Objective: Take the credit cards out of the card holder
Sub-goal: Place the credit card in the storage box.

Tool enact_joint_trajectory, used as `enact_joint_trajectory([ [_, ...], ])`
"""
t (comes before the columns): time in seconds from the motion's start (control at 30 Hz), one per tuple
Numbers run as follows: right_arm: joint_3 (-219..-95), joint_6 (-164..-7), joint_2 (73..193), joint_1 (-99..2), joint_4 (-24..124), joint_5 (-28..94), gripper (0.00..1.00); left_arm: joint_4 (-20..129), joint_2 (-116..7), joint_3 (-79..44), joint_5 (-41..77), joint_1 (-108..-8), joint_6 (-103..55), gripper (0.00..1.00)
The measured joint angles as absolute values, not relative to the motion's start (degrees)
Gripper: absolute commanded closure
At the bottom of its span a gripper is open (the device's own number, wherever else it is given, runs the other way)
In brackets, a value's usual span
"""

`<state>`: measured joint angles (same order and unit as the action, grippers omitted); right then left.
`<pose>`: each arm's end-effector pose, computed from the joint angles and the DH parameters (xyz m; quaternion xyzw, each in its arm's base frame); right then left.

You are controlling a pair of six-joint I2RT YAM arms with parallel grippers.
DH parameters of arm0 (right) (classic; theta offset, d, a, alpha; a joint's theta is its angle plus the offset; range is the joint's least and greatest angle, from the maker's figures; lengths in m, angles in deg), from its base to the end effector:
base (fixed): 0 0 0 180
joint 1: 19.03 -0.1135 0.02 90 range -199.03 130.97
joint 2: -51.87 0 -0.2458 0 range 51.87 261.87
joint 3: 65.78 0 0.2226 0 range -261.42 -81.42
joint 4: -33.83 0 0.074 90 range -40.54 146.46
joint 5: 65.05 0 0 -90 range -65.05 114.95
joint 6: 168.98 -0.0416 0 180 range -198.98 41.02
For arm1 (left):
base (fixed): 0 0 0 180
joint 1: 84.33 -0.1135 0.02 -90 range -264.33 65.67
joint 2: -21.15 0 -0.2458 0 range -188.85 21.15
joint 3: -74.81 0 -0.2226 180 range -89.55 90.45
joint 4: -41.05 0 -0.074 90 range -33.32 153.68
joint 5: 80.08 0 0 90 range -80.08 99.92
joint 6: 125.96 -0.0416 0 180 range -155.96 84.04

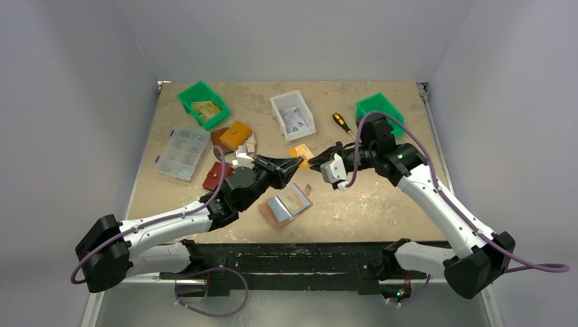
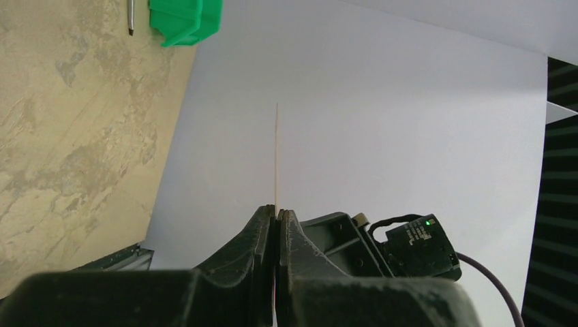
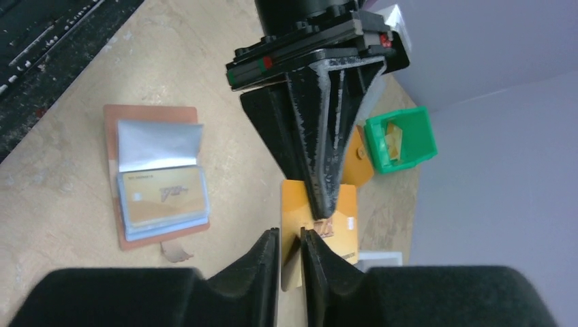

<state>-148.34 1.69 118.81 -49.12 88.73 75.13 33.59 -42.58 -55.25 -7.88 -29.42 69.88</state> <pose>0.1709 0.1359 0.3359 -0.7767 0.3155 0.1807 0.5144 0.1485 -0.1893 0.2683 -0.4097 0.6202 -0.6304 0.2238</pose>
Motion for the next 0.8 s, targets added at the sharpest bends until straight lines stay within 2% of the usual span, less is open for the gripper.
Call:
enact_joint_trajectory([
  [0.07, -147.75, 1.38, 118.72, -49.12, 89.08, 75.34, 0.20, 32.72, -42.82, -55.31, -7.57, -29.97, 69.23, 1.00],
  [0.1, -147.35, 1.34, 118.59, -49.14, 89.39, 75.45, 0.08, 32.17, -42.82, -55.31, -7.42, -30.25, 68.33, 1.00],
  [0.13, -147.02, 1.03, 118.46, -49.16, 89.54, 75.56, 0.02, 31.80, -42.71, -55.31, -7.35, -30.62, 66.84, 1.00],
  [0.33, -141.52, -14.12, 114.02, -44.97, 84.51, 82.38, 0.01, 37.26, -39.43, -55.31, -6.70, -37.13, 52.44, 1.00],
  [0.47, -135.92, -29.74, 110.57, -37.69, 74.81, 89.40, 0.01, 38.29, -35.19, -56.21, -4.21, -46.84, 34.21, 1.00],
  [0.57, -133.39, -38.44, 109.98, -36.90, 68.64, 91.63, 0.01, 39.21, -34.91, -55.18, -0.49, -56.24, 23.11, 1.00],
  [0.67, -132.12, -43.45, 109.98, -36.90, 64.38, 92.15, 0.01, 39.38, -41.75, -50.31, 10.98, -70.18, 15.98, 1.00],
  [0.8, -130.72, -47.08, 109.98, -36.90, 60.91, 92.28, 0.01, 38.62, -53.68, -44.41, 22.00, -82.95, 12.81, 1.00],
])
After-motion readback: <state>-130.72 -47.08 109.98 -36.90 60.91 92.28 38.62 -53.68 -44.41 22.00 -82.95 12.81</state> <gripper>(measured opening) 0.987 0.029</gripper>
